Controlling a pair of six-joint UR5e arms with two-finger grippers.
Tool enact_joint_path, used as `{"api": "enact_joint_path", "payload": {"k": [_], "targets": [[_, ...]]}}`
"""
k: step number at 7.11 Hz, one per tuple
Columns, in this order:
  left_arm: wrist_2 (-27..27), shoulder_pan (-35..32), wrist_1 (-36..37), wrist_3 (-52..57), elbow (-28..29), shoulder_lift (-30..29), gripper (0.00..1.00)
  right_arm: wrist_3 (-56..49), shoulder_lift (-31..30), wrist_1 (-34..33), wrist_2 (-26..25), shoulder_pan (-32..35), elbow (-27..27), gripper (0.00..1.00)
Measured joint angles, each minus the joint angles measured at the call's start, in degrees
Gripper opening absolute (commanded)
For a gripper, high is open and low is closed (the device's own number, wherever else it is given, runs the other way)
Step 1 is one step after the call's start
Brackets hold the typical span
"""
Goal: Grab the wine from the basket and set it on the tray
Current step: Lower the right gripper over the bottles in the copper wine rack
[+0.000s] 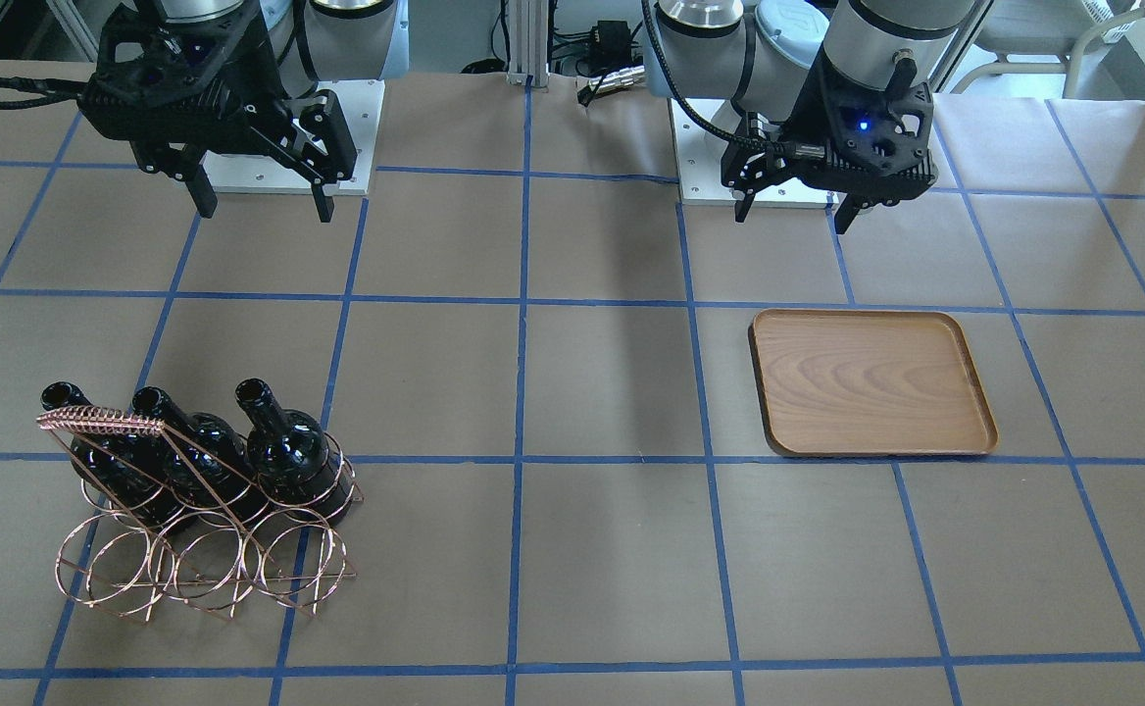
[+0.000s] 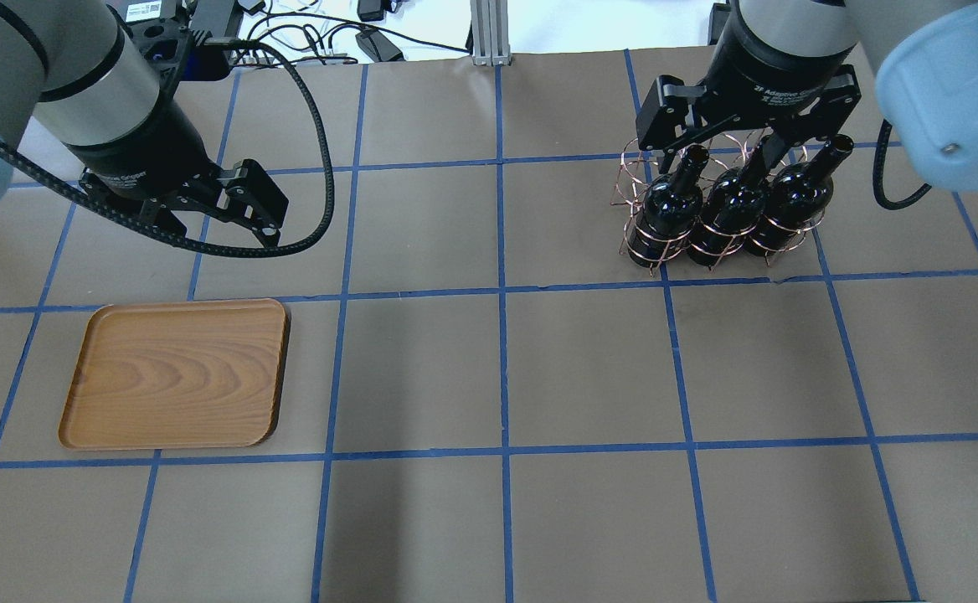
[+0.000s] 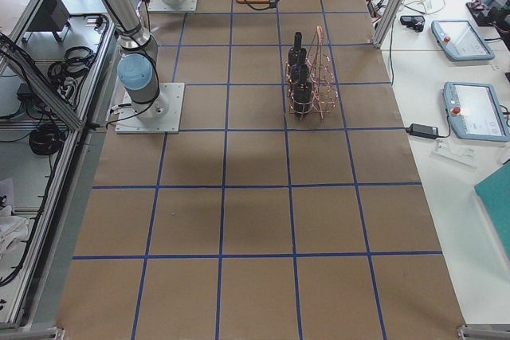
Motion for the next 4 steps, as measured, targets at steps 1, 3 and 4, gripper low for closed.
{"api": "enact_joint_path", "payload": {"k": [1,3,4], "targets": [[0.0,0.0,-0.03,-0.09,-0.4,0.15,1.0,-0.09,0.0,0.02,-0.01,0.0,0.0,1.0],[0.12,0.04,-0.01,-0.14,-0.87,0.4,1.0,-0.34,-0.01,0.12,-0.02,0.0,0.03,1.0],[0.16,0.05,0.0,-0.08,-1.0,0.47,1.0,-0.45,-0.01,0.2,-0.03,0.0,0.04,1.0]]}}
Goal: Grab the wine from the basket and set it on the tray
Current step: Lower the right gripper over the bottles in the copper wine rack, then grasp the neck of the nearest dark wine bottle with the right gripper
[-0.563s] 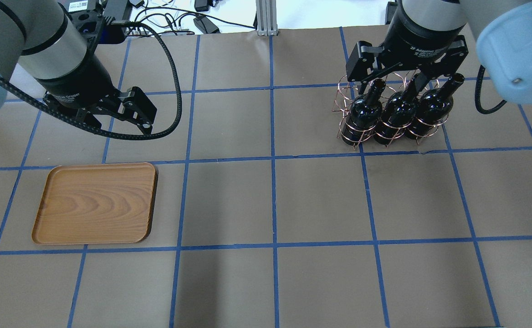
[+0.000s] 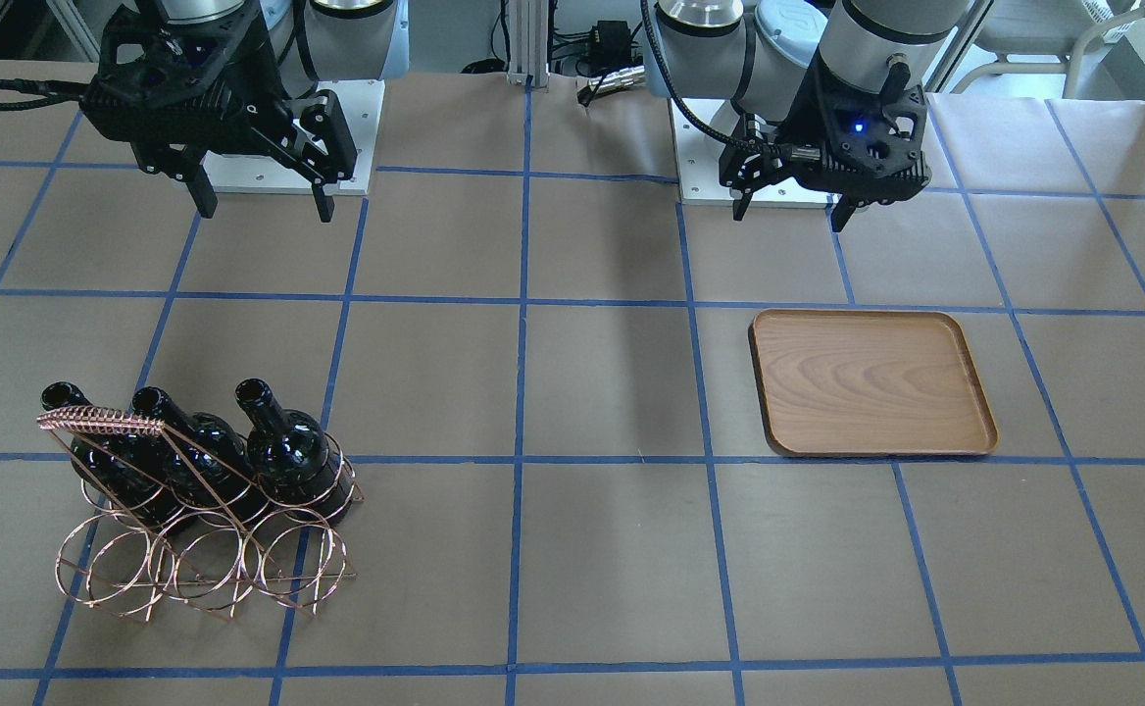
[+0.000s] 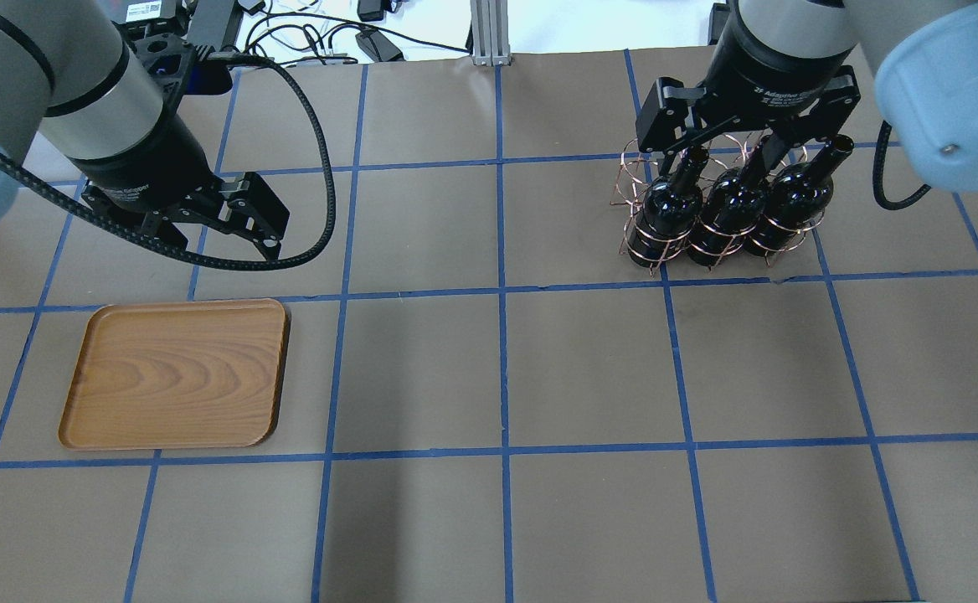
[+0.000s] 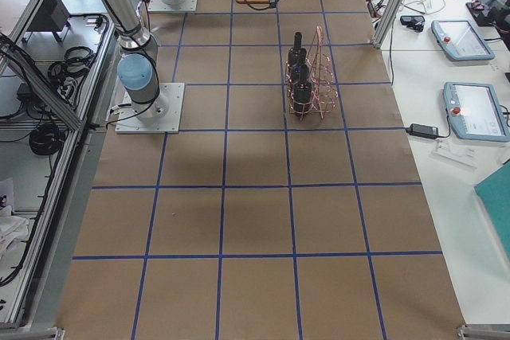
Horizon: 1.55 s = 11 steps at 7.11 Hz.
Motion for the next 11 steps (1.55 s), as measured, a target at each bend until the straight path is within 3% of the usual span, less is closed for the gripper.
{"api": "enact_joint_path", "payload": {"k": [11], "targets": [[2.04,0.13,0.16,0.89,-0.26,-0.03,1.0,-0.5,1.7,0.05,-0.38,-0.83,-1.54,1.0]]}}
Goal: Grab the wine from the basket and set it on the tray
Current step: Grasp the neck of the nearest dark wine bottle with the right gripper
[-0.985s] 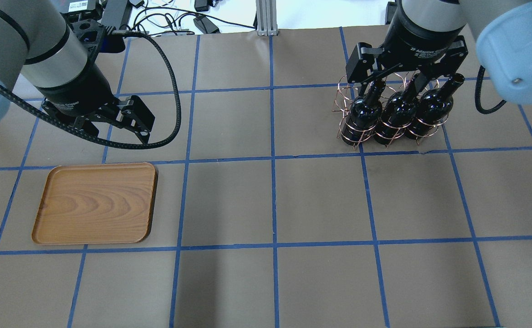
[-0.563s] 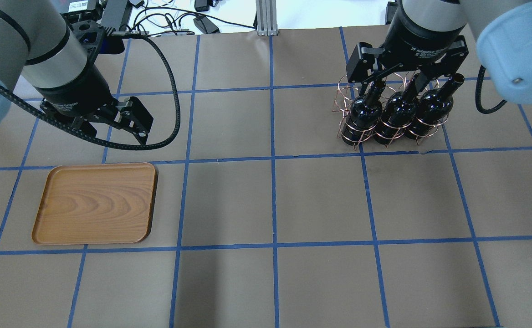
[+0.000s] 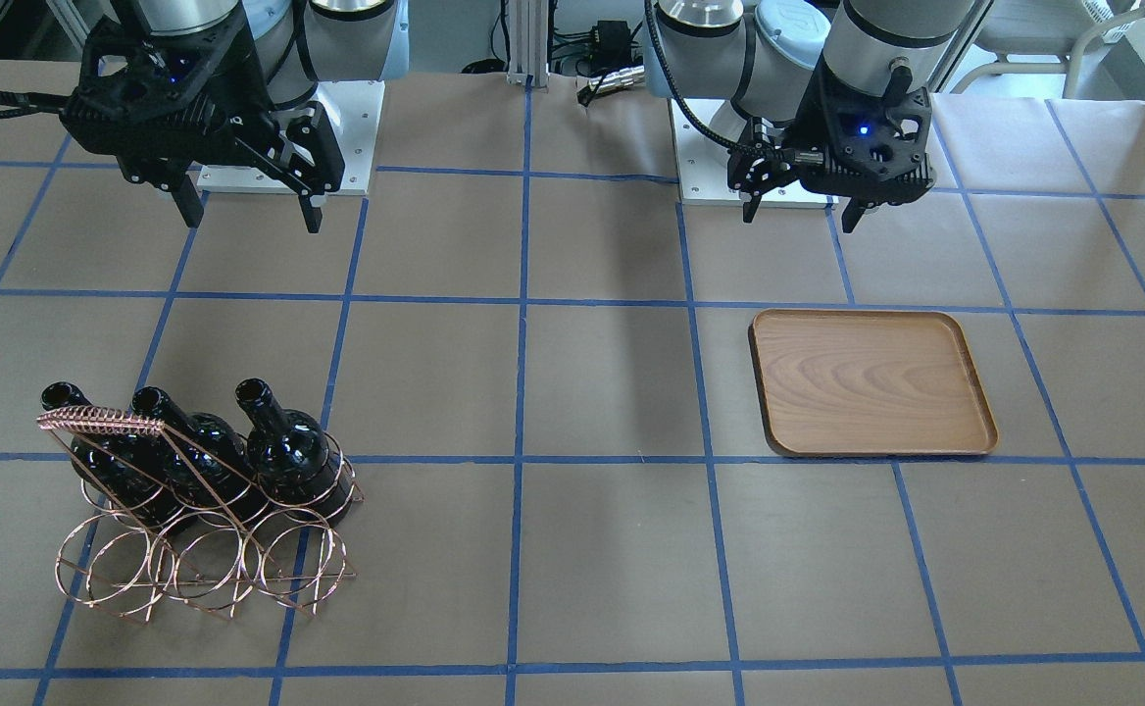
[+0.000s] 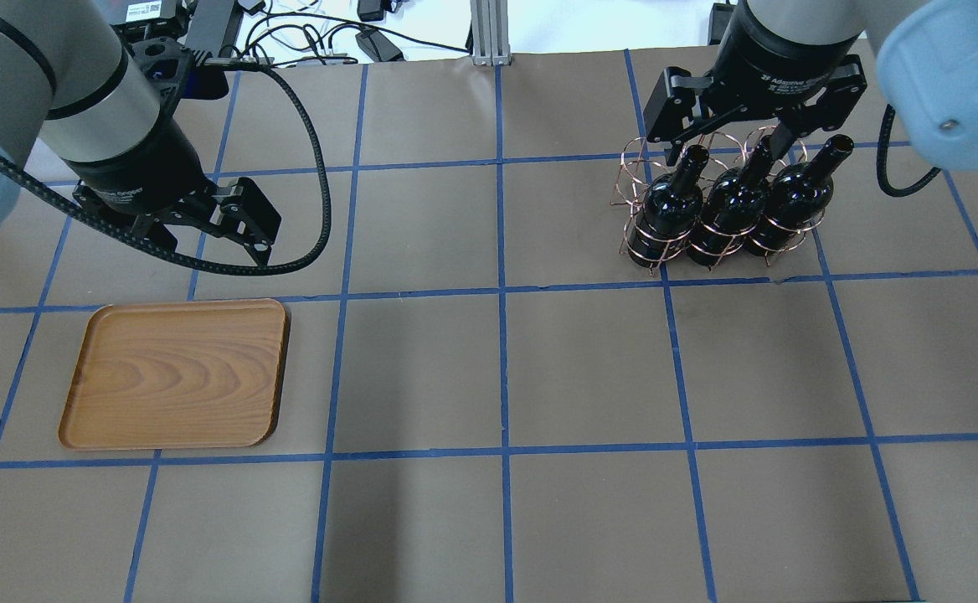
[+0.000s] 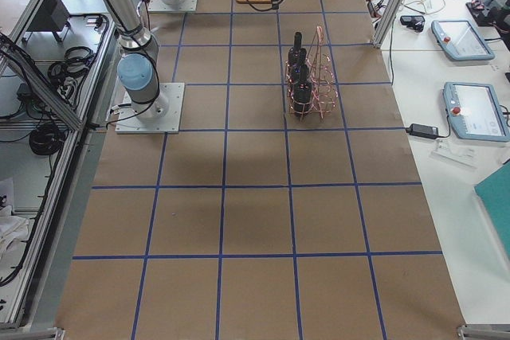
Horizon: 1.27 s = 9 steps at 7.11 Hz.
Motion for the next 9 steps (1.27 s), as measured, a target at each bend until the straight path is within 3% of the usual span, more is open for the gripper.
{"api": "enact_joint_path", "payload": {"k": [2,5,9], "targets": [[0.47,-0.01,-0.08,0.0,-0.47,0.05,1.0,-0.27,1.19,0.19,0.03,-0.12,-1.9,1.0],[1.78,0.04,0.01,0.04,-1.17,0.11,1.0,-4.0,7.99,0.67,-0.26,-4.18,-7.81,1.0],[1.66,-0.03,0.26,0.03,-1.19,0.33,1.0,-10.85,15.17,-0.2,0.19,-11.28,-7.18,0.96]]}}
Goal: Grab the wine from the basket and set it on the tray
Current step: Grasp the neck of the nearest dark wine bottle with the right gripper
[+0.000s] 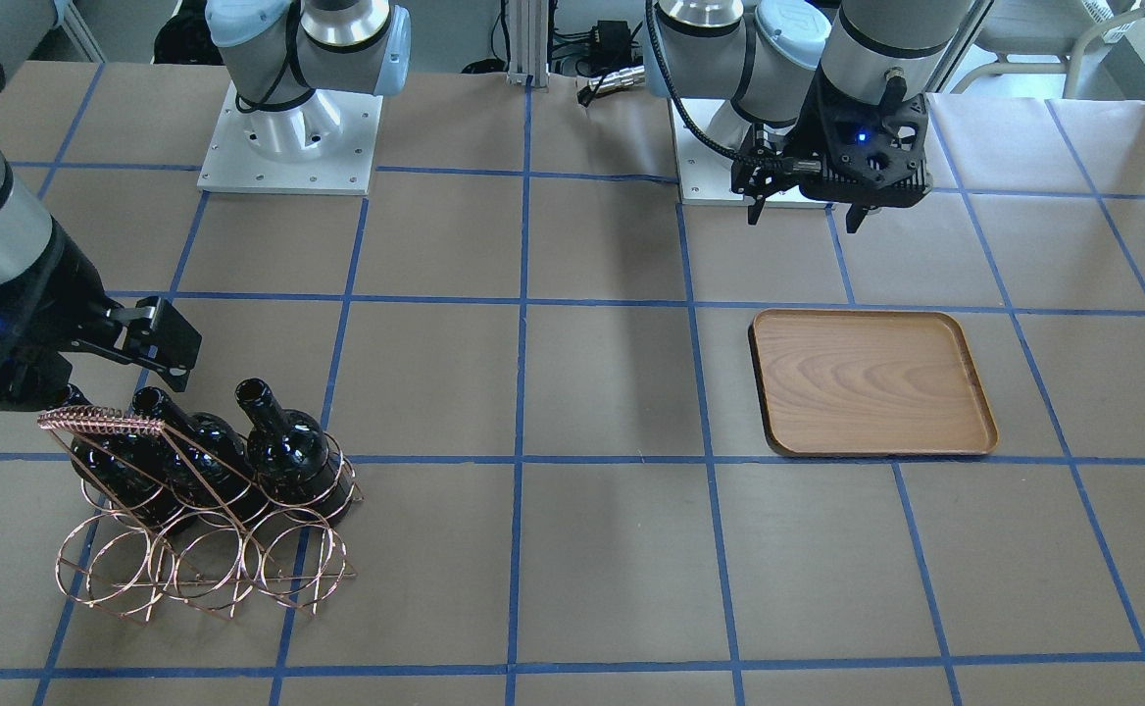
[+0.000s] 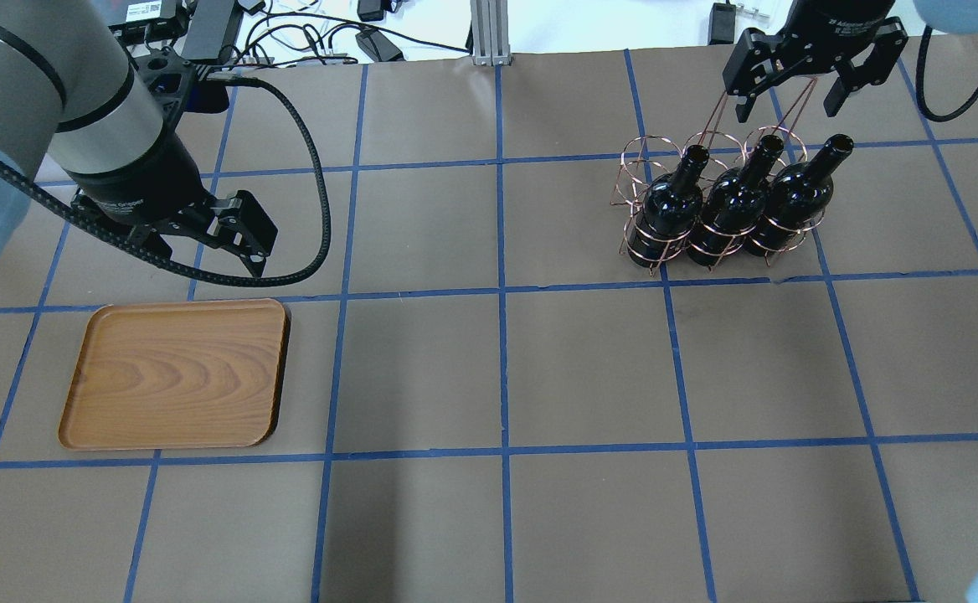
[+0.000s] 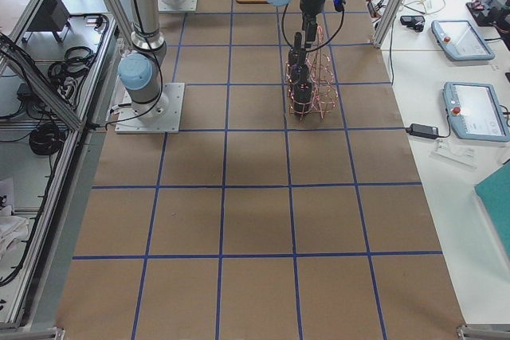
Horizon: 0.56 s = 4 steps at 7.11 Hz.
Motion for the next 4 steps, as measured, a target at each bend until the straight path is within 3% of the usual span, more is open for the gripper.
{"api": "enact_joint_path", "payload": {"k": [1,2,4], "targets": [[-0.2,0.01,0.0,-0.12,0.04,0.23,1.0,0.09,0.85,-1.34,0.01,-0.14,2.2,0.94],[-0.38,0.02,-0.07,-0.22,0.04,0.41,1.0,0.11,1.13,-3.1,-0.03,-0.13,4.43,0.78],[-0.39,0.05,0.02,-0.07,0.03,0.43,1.0,-0.69,1.28,-5.06,-0.09,-0.05,6.31,0.29]]}}
